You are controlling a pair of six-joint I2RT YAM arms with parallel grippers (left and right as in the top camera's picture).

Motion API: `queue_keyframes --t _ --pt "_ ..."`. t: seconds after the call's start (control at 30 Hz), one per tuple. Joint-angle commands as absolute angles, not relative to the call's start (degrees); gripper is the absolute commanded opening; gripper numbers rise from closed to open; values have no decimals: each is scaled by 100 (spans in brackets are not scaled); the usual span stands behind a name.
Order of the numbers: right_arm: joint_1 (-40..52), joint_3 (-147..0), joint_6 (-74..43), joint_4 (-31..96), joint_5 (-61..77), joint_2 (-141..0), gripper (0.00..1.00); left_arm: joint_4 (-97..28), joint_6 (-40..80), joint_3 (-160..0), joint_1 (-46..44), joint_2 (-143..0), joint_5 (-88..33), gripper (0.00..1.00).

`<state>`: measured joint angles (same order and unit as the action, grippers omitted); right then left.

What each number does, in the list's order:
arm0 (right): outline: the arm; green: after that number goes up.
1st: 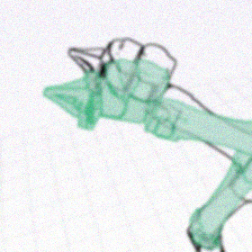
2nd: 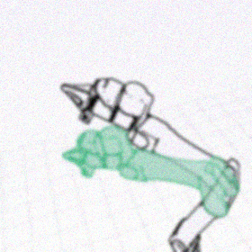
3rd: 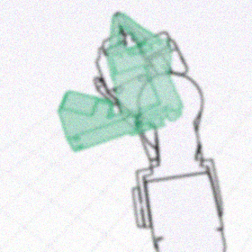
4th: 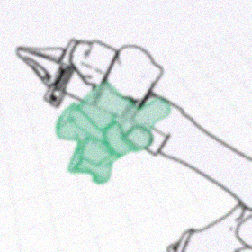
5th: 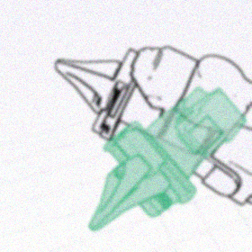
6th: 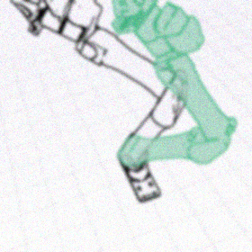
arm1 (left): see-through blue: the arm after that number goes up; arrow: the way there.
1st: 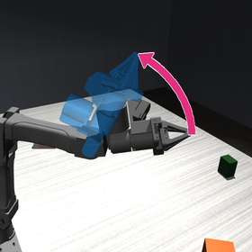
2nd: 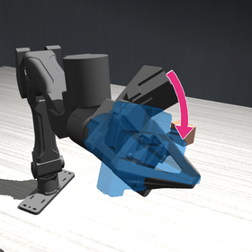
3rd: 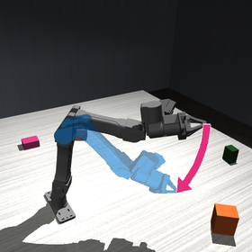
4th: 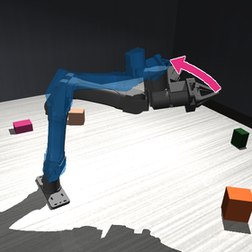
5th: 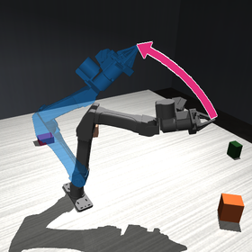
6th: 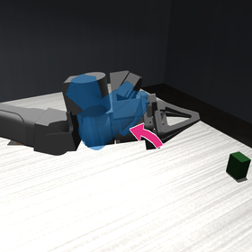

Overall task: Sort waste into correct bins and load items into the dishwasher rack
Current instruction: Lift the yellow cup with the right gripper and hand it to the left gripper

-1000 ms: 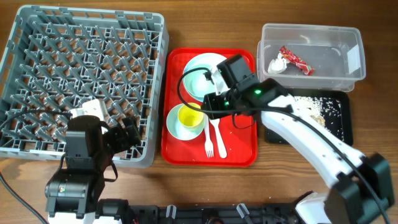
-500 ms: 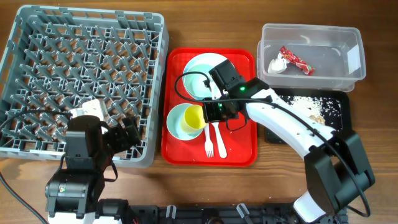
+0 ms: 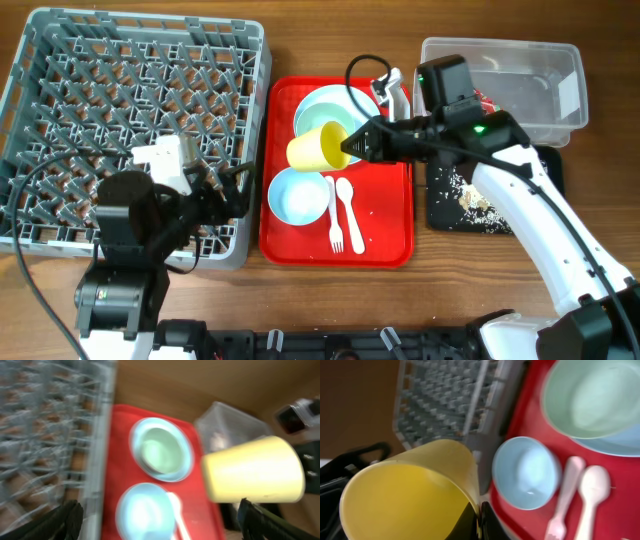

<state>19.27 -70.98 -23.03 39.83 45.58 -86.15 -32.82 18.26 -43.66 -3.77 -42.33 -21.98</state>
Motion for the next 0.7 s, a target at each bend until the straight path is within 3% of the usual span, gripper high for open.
queue_keyframes --t 0.0,0.23,0.67 --pt "1704 -7161 -2097 3599 6709 -8637 4 -2226 1846 -4421 -397 -4644 -4707 100" --pt "1699 -7161 -2427 2786 7787 -8641 4 -427 1852 -4423 -397 -5741 -7435 100" --pt "1824 -7159 -2596 2722 7848 -8641 4 607 2169 -4423 -639 -5911 -7634 100"
